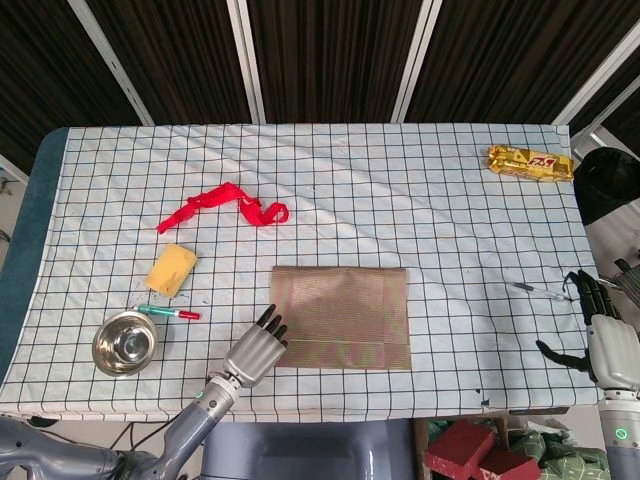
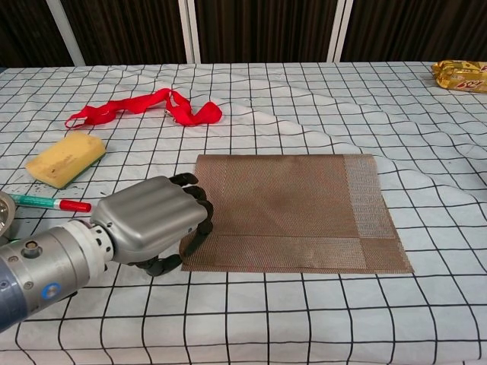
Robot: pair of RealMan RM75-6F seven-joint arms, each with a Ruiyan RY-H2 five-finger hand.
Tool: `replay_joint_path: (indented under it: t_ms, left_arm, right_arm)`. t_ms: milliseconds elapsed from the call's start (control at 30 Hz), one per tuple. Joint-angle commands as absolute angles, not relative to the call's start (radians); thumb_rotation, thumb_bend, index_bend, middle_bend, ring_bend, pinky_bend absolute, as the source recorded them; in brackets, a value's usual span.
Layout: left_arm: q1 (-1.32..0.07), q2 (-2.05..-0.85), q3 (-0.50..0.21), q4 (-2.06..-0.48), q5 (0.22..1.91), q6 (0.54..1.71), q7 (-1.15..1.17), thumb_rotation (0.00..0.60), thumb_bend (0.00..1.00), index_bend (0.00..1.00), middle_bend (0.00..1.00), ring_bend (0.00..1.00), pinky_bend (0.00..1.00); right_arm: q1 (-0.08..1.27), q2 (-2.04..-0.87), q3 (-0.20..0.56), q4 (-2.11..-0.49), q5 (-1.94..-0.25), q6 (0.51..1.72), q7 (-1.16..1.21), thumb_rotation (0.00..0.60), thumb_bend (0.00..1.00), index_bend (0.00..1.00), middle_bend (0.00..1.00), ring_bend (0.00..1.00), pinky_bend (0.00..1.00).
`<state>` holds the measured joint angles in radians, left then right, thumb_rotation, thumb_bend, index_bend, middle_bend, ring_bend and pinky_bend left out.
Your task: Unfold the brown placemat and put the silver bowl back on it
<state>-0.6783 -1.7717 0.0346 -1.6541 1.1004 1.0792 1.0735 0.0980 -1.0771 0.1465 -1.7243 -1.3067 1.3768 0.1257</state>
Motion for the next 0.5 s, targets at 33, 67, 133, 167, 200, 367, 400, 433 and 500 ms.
replay_joint_path:
  t_ms: [33,67,133,167,200,367,400,433,500]
  left_arm:
    - [-0.679,-1.774,0.035,-1.651,1.099,1.079,1.073,0.600,0.39,0.56,0.24,0.12,0.06]
    - [-0.680,-1.775,0.035,-1.650,1.098,1.079,1.072,0.600,0.40,0.56,0.24,0.12,0.06]
    - [-0.680,-1.777,0.036,-1.648,1.097,1.079,1.072,0.600,0.40,0.57,0.24,0.12,0.06]
    - [-0.681,-1.778,0.037,-1.646,1.096,1.079,1.071,0.600,0.41,0.57,0.24,0.12,0.06]
    - [-0.682,-1.778,0.037,-1.645,1.096,1.079,1.071,0.600,0.42,0.57,0.24,0.12,0.06]
    - [-0.684,-1.780,0.039,-1.643,1.095,1.083,1.069,0.600,0.46,0.60,0.24,0.12,0.06]
    - [-0.684,-1.779,0.039,-1.644,1.095,1.084,1.068,0.600,0.47,0.60,0.24,0.12,0.06]
    - [-0.685,-1.779,0.040,-1.645,1.096,1.086,1.067,0.600,0.47,0.60,0.24,0.12,0.06]
    - [-0.685,-1.776,0.040,-1.649,1.097,1.088,1.066,0.600,0.47,0.60,0.24,0.12,0.06]
  right_arm:
    - [0.098,-1.077,0.147,-1.725,-1.306,1.377,0.126,0.600,0.10,0.03,0.00,0.00,0.16]
    - [0.098,-1.077,0.147,-1.725,-1.306,1.377,0.127,0.600,0.10,0.03,0.00,0.00,0.16]
    - [0.098,-1.077,0.147,-1.725,-1.305,1.377,0.127,0.600,0.10,0.03,0.00,0.00,0.16]
    - [0.098,-1.076,0.147,-1.726,-1.305,1.376,0.127,0.600,0.10,0.03,0.00,0.00,0.16]
    - [0.098,-1.076,0.147,-1.727,-1.304,1.375,0.128,0.600,0.10,0.03,0.00,0.00,0.16]
    - [0.098,-1.075,0.146,-1.729,-1.303,1.374,0.127,0.600,0.10,0.03,0.00,0.00,0.16]
    - [0.098,-1.075,0.146,-1.729,-1.303,1.374,0.127,0.600,0.10,0.03,0.00,0.00,0.16]
    - [0.098,-1.075,0.146,-1.729,-1.304,1.374,0.127,0.600,0.10,0.03,0.00,0.00,0.16]
    - [0.098,-1.075,0.145,-1.730,-1.304,1.374,0.127,0.600,0.10,0.03,0.00,0.00,0.16]
